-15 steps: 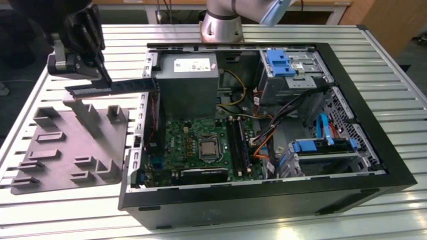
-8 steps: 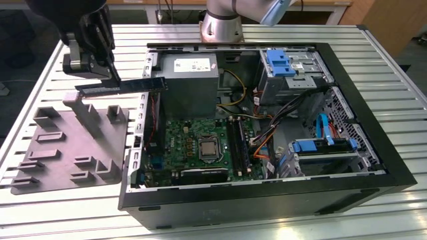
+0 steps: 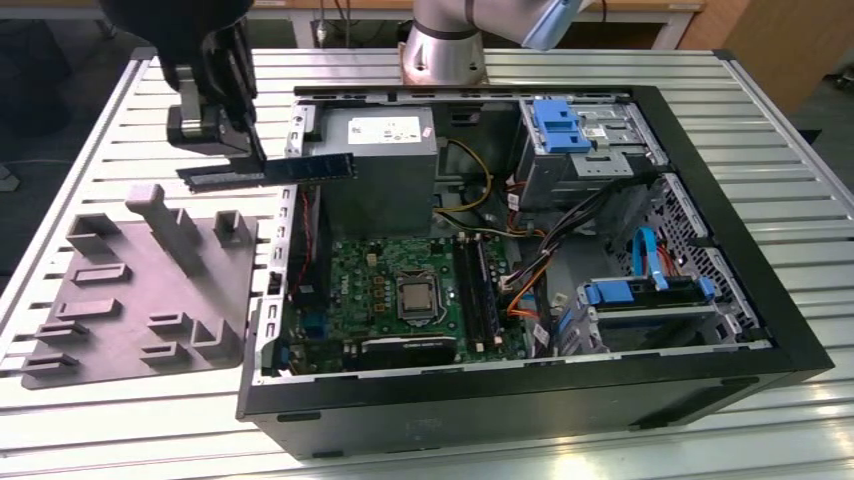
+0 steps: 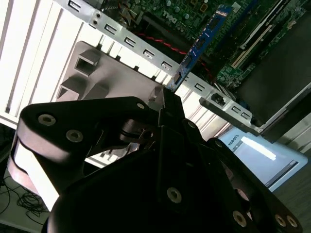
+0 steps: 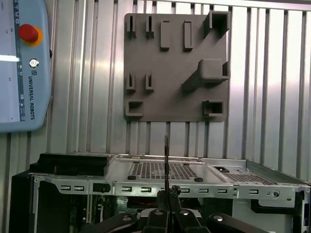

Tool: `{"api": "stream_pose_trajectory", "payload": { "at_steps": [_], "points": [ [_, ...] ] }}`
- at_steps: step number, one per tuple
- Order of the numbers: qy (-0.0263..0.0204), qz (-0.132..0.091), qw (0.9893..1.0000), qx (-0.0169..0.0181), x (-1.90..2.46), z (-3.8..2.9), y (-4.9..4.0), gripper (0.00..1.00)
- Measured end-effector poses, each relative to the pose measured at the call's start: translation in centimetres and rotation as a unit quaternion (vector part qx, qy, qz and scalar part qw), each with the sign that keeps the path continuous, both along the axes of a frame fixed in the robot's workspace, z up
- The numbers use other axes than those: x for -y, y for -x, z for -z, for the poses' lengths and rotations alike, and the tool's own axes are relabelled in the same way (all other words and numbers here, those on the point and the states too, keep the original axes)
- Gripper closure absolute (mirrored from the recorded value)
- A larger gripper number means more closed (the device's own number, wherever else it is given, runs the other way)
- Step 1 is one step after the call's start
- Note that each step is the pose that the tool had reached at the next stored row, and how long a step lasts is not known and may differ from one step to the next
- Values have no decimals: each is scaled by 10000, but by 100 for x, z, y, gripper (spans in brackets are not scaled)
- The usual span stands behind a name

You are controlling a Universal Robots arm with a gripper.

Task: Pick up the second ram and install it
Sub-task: 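Pick up the second ram and move it above second insertion slot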

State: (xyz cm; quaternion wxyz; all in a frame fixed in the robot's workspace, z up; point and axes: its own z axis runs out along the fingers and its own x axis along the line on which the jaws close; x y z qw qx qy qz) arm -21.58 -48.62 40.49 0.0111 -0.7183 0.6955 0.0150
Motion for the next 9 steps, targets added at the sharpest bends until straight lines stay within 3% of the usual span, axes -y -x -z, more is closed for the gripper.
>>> {"api": "stream_pose_trajectory", "payload": {
  "at_steps": [9],
  "points": [
    [0,0,10000,-45,-28,19,-221,88]
  ]
}}
